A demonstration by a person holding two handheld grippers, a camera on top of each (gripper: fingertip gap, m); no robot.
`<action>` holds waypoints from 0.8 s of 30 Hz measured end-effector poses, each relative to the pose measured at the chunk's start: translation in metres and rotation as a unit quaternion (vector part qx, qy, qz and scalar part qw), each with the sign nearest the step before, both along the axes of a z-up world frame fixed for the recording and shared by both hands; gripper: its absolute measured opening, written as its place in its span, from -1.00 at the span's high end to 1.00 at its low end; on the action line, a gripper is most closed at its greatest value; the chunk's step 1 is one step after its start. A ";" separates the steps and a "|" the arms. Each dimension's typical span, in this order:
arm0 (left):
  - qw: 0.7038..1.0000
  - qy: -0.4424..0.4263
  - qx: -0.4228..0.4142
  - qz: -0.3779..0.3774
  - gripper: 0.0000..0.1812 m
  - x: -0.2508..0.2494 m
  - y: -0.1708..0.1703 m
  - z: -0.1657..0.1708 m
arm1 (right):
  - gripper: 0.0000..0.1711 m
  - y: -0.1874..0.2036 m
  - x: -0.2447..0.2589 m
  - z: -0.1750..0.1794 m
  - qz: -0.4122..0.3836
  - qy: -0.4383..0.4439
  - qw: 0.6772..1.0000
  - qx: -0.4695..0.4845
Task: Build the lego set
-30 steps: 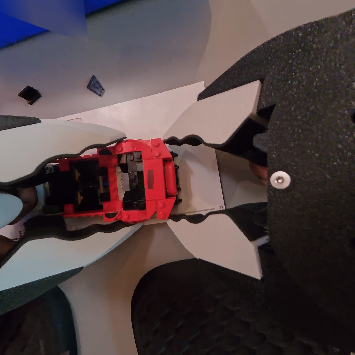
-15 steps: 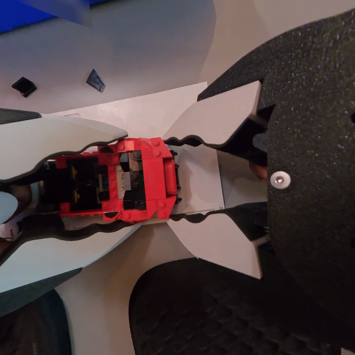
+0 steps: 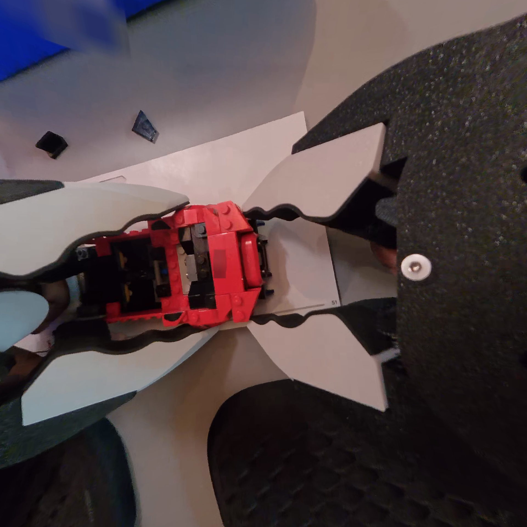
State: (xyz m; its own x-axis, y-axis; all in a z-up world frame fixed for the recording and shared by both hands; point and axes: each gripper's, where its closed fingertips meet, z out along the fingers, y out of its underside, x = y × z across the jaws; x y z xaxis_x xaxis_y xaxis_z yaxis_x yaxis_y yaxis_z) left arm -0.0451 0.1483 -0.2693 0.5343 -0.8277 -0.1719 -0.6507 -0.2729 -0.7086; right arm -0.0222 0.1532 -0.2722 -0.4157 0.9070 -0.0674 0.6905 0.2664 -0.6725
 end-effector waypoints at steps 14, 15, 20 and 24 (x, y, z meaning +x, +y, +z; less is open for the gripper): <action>1.000 -0.001 0.000 -0.005 0.15 0.000 0.000 0.000 | 0.23 -0.001 0.002 -0.002 0.010 0.010 1.000 -0.013; 1.000 -0.003 0.000 -0.005 0.15 0.000 0.000 0.000 | 0.20 -0.001 0.004 -0.001 0.016 0.004 1.000 -0.014; 1.000 -0.003 0.002 -0.006 0.15 0.000 0.000 0.000 | 0.19 0.002 0.007 -0.001 0.023 0.003 1.000 -0.013; 1.000 -0.002 0.004 -0.007 0.15 0.000 -0.001 0.000 | 0.33 0.004 0.002 -0.003 0.032 0.018 0.999 0.002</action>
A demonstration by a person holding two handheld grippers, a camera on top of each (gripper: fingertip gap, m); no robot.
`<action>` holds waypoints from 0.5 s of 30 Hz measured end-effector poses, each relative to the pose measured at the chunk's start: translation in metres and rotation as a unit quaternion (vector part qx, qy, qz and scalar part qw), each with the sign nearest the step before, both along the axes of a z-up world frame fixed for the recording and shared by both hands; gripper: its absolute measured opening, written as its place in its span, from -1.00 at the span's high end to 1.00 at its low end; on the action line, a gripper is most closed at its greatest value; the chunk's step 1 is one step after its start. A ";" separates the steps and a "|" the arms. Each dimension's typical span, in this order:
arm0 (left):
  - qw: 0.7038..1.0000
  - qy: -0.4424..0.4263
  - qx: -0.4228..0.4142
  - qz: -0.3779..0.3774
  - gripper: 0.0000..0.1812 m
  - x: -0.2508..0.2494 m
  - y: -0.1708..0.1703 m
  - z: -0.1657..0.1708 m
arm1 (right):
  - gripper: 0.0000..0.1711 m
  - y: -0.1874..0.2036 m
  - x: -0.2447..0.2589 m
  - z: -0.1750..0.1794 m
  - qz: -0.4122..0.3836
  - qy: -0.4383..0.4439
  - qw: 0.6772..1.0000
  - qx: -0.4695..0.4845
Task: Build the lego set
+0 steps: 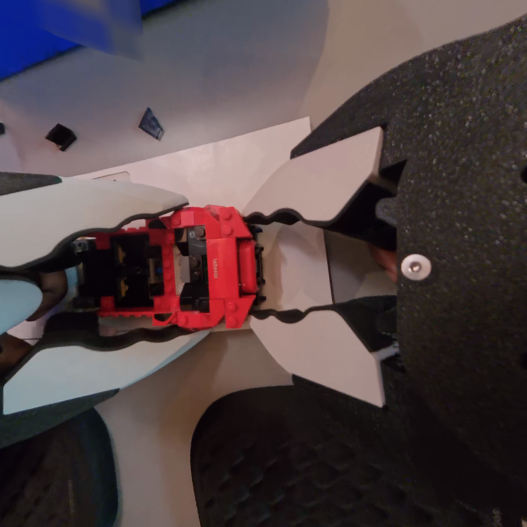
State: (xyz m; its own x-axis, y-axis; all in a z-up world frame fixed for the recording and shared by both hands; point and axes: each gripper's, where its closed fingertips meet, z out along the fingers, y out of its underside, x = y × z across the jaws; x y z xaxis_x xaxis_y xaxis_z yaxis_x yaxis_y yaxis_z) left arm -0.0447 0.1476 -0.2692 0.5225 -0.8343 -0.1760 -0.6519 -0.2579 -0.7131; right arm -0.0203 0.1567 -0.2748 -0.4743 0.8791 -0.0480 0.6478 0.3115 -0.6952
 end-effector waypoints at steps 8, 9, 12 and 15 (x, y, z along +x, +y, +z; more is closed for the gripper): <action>1.000 -0.003 -0.007 0.009 0.15 0.000 0.000 0.000 | 0.36 0.000 0.000 0.002 -0.010 0.005 1.000 -0.007; 1.000 -0.004 -0.007 0.010 0.15 0.000 0.000 0.000 | 0.36 0.000 0.000 0.002 -0.010 0.006 1.000 -0.008; 1.000 -0.006 -0.007 0.011 0.15 -0.001 0.000 0.000 | 0.36 0.000 -0.001 0.000 -0.014 0.005 1.000 -0.011; 1.000 -0.007 -0.003 0.010 0.15 -0.001 0.000 0.002 | 0.36 0.000 -0.002 0.003 -0.011 0.015 1.000 -0.007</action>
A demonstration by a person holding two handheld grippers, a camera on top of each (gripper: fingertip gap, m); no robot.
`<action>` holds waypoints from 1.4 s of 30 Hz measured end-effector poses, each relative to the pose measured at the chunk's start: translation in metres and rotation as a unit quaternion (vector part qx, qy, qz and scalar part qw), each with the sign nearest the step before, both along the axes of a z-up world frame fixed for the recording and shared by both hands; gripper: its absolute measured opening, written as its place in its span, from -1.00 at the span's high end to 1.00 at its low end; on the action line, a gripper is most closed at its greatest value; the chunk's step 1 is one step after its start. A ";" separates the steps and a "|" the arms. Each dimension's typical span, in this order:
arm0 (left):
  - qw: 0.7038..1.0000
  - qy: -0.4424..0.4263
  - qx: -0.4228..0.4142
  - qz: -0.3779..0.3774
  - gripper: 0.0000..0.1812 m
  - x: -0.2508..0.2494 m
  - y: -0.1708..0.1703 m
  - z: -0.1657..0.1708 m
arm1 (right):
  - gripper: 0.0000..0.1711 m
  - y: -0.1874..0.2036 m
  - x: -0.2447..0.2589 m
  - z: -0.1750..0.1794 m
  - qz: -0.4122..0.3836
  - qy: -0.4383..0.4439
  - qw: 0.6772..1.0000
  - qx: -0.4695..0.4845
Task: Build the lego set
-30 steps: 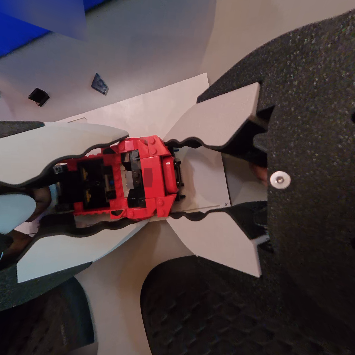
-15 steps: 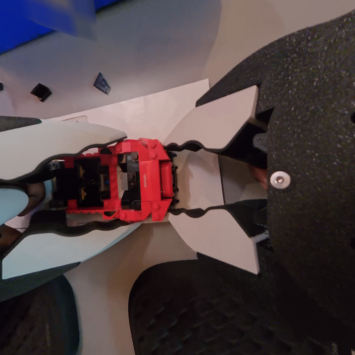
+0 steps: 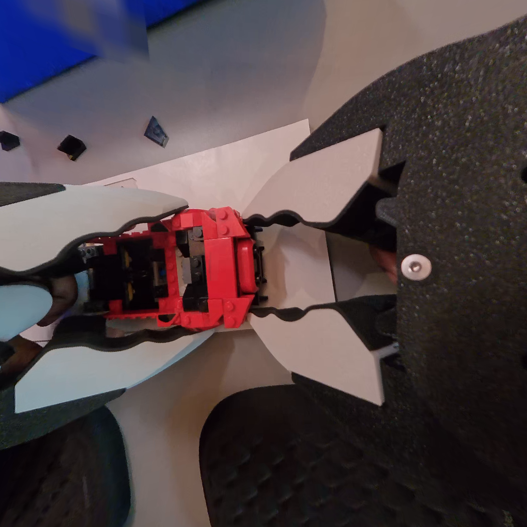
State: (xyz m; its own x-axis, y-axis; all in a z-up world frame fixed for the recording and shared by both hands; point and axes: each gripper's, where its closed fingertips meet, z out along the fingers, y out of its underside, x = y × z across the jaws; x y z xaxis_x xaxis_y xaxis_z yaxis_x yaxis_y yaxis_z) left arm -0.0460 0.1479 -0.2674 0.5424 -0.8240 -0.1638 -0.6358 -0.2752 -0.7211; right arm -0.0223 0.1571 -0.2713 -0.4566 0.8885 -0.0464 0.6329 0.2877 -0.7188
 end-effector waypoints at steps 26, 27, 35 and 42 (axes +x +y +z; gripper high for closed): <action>1.000 0.023 0.005 -0.003 0.15 0.003 0.000 -0.002 | 0.39 0.000 0.001 0.003 0.010 0.006 1.000 0.022; 1.000 0.023 0.006 -0.004 0.15 0.003 -0.001 -0.002 | 0.39 0.001 0.002 0.000 0.011 -0.002 1.000 0.027; 1.000 0.023 0.004 -0.002 0.15 0.001 0.000 -0.001 | 0.38 0.001 -0.001 0.001 0.013 -0.004 0.999 0.041; 1.000 0.026 -0.004 0.006 0.15 0.001 0.000 -0.002 | 0.36 0.001 -0.002 -0.001 0.008 -0.009 0.999 0.047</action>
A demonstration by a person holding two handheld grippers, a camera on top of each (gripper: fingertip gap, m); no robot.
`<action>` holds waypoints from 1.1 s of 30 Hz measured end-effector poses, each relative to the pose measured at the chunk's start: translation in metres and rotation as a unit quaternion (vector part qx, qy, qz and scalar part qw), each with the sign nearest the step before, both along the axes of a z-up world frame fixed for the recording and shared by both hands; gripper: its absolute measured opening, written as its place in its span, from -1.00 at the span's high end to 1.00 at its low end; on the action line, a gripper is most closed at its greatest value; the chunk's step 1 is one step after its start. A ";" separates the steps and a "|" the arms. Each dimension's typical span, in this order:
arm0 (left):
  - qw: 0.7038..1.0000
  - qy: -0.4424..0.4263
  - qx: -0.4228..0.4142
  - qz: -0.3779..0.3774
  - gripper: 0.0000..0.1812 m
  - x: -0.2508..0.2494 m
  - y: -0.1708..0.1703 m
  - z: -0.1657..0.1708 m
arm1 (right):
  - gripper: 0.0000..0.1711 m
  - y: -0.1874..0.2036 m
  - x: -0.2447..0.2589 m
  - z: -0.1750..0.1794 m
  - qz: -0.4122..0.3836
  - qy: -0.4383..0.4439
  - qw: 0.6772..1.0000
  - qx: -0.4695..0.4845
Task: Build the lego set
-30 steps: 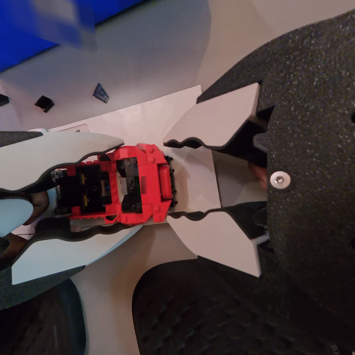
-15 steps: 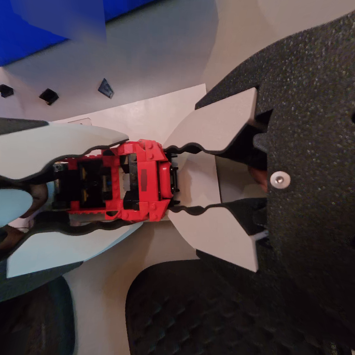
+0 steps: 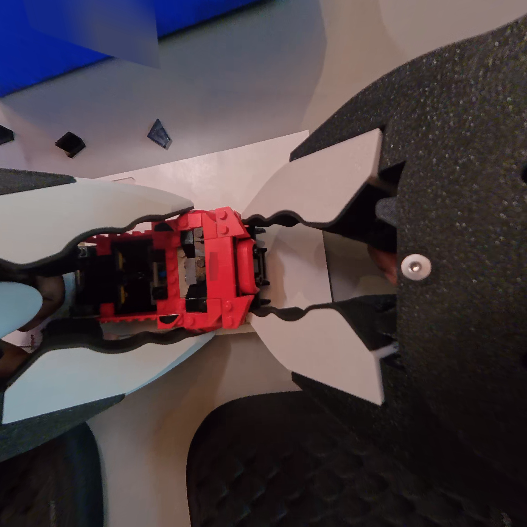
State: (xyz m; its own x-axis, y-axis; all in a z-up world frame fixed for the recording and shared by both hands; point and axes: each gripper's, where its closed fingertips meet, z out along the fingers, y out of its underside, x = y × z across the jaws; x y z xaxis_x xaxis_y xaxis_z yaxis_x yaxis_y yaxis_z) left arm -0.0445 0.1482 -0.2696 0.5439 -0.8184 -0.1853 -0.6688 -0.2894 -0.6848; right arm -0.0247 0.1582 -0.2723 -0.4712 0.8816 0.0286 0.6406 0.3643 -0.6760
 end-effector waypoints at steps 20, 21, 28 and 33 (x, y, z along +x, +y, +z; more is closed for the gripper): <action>1.000 -0.026 0.006 -0.003 0.15 0.001 -0.001 0.001 | 0.39 0.002 0.006 -0.003 -0.011 -0.006 0.999 -0.037; 1.000 -0.026 0.007 -0.003 0.15 0.001 -0.001 0.001 | 0.39 0.002 0.005 -0.003 -0.011 -0.006 0.999 -0.036; 1.000 -0.030 0.006 -0.001 0.15 0.002 -0.001 0.001 | 0.37 -0.003 -0.001 -0.002 -0.013 0.011 0.999 -0.049; 1.000 -0.030 0.007 -0.002 0.15 0.003 -0.001 0.001 | 0.37 -0.003 0.001 -0.003 -0.011 0.001 0.999 -0.049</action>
State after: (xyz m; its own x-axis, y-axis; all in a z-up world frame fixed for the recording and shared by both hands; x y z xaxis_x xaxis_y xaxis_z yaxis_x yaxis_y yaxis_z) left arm -0.0414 0.1470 -0.2683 0.5520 -0.8178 -0.1631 -0.6269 -0.2780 -0.7278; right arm -0.0237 0.1553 -0.2750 -0.4511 0.8906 -0.0578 0.6471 0.2818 -0.7084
